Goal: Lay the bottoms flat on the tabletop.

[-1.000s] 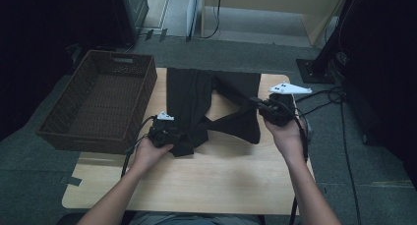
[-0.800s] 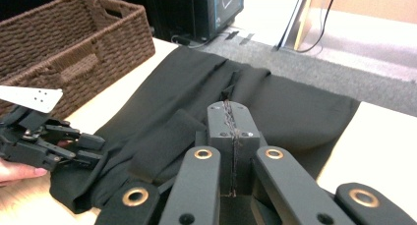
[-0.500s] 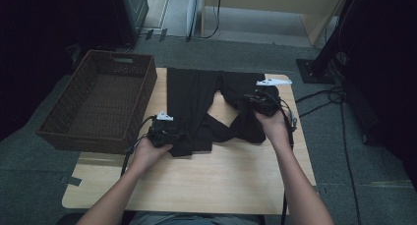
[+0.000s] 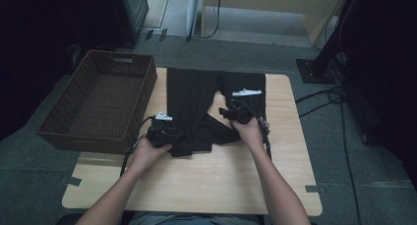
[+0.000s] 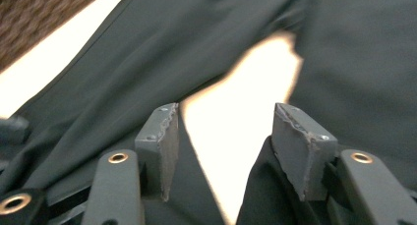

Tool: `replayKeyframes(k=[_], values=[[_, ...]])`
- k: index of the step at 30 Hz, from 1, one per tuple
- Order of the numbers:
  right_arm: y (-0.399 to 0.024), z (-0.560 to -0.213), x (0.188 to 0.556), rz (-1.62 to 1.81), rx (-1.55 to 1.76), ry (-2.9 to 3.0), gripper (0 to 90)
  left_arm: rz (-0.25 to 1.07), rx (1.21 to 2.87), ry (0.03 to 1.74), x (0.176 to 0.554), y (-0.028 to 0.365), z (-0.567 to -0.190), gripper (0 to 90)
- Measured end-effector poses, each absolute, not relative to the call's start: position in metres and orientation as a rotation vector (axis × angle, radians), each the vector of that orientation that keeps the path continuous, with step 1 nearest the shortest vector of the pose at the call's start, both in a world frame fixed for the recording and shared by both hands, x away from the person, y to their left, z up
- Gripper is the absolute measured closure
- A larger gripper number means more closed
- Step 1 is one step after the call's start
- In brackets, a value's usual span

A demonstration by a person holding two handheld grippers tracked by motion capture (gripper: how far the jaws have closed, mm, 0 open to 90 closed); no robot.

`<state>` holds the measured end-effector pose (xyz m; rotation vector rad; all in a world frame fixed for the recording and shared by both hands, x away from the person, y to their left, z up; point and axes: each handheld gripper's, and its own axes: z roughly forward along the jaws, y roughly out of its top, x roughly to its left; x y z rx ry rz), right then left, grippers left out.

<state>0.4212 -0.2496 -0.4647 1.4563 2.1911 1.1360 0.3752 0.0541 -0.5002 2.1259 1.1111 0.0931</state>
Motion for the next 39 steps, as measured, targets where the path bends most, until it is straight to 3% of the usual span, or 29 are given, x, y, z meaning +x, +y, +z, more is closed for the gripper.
replayKeyframes(k=[5,12,15,17,19,22,24,27,31,35,39], values=[[-0.214,-0.493,0.42,1.057,1.369,2.291,49.2,0.071,2.12,1.111,0.376,0.054,-0.5,42.6],[-0.195,-0.511,0.42,0.998,1.317,2.32,44.3,0.048,2.109,1.102,0.375,0.053,-0.5,35.4],[-0.194,-0.514,0.416,0.994,1.266,2.292,46.3,-0.006,2.075,1.086,0.375,0.054,-0.499,33.0],[-0.195,-0.518,0.41,1.029,1.249,2.258,52.4,-0.016,2.07,1.083,0.375,0.053,-0.5,28.4],[-0.196,-0.52,0.405,1.068,1.233,2.235,65.4,0.001,2.096,1.079,0.374,0.049,-0.502,25.1],[-0.196,-0.521,0.397,1.091,1.214,2.238,80.6,0.086,2.121,1.064,0.369,0.043,-0.503,26.1],[-0.195,-0.521,0.393,1.104,1.216,2.256,87.9,0.183,2.162,1.04,0.365,0.038,-0.504,33.8],[-0.196,-0.519,0.388,1.116,1.248,2.285,89.1,0.326,2.201,1.006,0.359,0.036,-0.506,53.7],[-0.197,-0.515,0.374,1.1,1.234,2.358,89.3,0.267,2.171,1.017,0.364,0.045,-0.506,88.3],[-0.202,-0.514,0.35,1.122,1.21,2.421,89.4,0.128,2.028,1.038,0.37,0.057,-0.487,90.0],[-0.206,-0.515,0.329,1.152,1.19,2.456,89.5,0.16,2.011,0.997,0.372,0.054,-0.465,90.0]])
